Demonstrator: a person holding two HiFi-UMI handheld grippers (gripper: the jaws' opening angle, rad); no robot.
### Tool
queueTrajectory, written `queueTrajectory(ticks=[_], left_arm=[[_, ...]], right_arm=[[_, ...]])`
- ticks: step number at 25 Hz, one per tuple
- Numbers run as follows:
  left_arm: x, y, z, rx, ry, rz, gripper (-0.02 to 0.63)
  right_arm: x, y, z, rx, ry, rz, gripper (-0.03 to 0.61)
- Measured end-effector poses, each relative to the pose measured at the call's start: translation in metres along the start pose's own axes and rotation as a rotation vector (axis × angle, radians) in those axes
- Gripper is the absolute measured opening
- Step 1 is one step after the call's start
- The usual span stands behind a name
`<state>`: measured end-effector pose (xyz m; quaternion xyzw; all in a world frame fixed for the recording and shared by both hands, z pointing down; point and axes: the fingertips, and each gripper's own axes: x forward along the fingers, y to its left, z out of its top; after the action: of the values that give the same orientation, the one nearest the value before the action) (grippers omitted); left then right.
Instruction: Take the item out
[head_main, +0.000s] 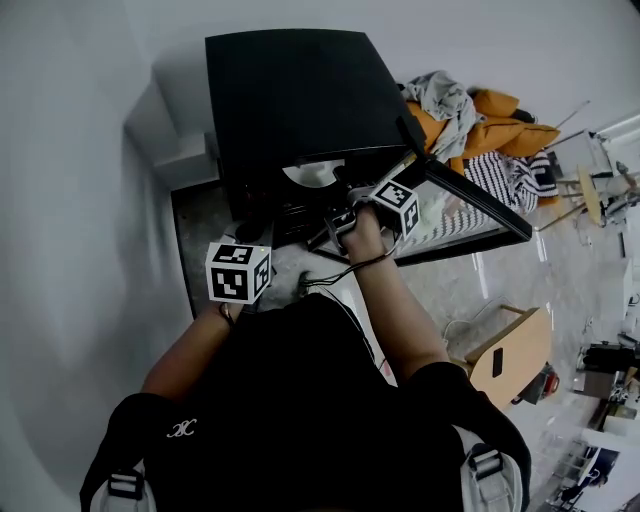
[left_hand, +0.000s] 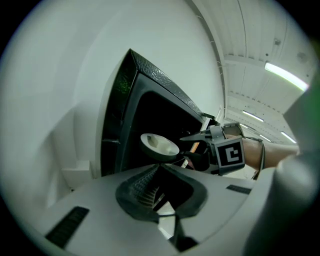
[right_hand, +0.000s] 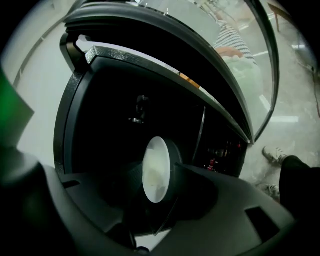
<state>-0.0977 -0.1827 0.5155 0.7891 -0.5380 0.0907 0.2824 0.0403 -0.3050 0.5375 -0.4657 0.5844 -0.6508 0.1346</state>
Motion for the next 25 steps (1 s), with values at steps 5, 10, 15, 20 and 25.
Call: queueTrajectory(ticks=[5,10,15,20,25], left_arm=[[-0.001,0.003,-0.003,-0.013,-0.008,0.0,0.009],[-0.001,0.008,-0.002,-0.025,-0.012,0.007,0.009],[0.0,0.008,0.0,-0.027,-0.019,0.007,0.009],[-0.001,0.007,0.0,-0.027,-0.02,0.009,0.009],[-0.003,0.006,-0.001,-0.031,-0.021,0.012,0.009]], right_arm=[[0.002,-0.006,0.001,0.11,0.01,0.007,0.199],[0.01,-0.001,-0.005,0.159,0.081,0.009,0.199],[0.014,-0.004,-0.009,0.138,0.132,-0.037,0.146],[0.016,-0.013,-0.009,0.075,0.157,-0.104,0.032],[0.015,-0.014,-0.011,0.069,0.163,-0.105,0.031]])
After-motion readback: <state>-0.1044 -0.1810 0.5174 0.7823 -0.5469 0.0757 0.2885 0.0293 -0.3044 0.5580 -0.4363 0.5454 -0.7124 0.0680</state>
